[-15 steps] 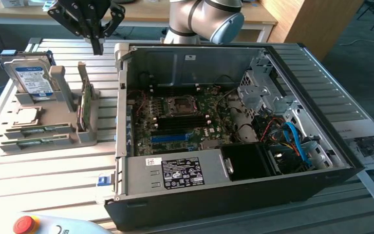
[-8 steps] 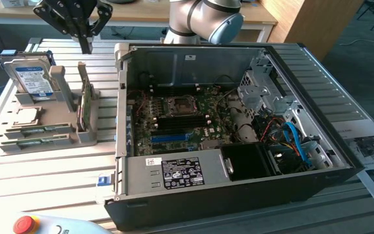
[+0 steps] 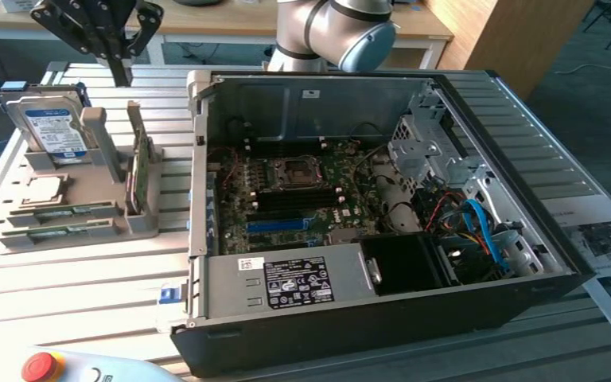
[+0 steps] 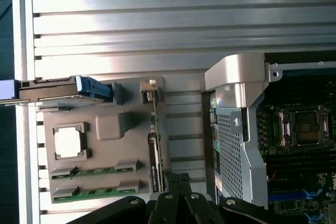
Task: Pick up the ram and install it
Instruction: 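Reach for the ram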
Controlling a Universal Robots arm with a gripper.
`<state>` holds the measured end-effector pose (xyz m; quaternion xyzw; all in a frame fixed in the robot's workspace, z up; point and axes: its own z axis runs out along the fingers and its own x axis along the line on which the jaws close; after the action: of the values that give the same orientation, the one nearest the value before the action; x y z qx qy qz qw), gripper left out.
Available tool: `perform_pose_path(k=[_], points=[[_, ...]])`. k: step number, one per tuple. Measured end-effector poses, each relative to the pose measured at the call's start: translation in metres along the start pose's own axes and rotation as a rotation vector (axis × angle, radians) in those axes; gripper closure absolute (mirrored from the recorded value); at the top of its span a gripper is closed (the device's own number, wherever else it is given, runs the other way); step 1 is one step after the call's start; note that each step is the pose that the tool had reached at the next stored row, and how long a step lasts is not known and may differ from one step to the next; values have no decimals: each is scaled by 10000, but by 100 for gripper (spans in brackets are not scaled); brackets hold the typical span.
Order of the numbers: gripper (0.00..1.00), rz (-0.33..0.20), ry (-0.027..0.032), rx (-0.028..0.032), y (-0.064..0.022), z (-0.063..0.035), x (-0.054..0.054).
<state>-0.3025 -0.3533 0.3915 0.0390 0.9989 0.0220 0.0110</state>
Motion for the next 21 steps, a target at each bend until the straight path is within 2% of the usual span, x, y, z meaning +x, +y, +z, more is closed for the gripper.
perform_pose_path(k=[21], points=[[89,2,36,2,81,-7,629]])
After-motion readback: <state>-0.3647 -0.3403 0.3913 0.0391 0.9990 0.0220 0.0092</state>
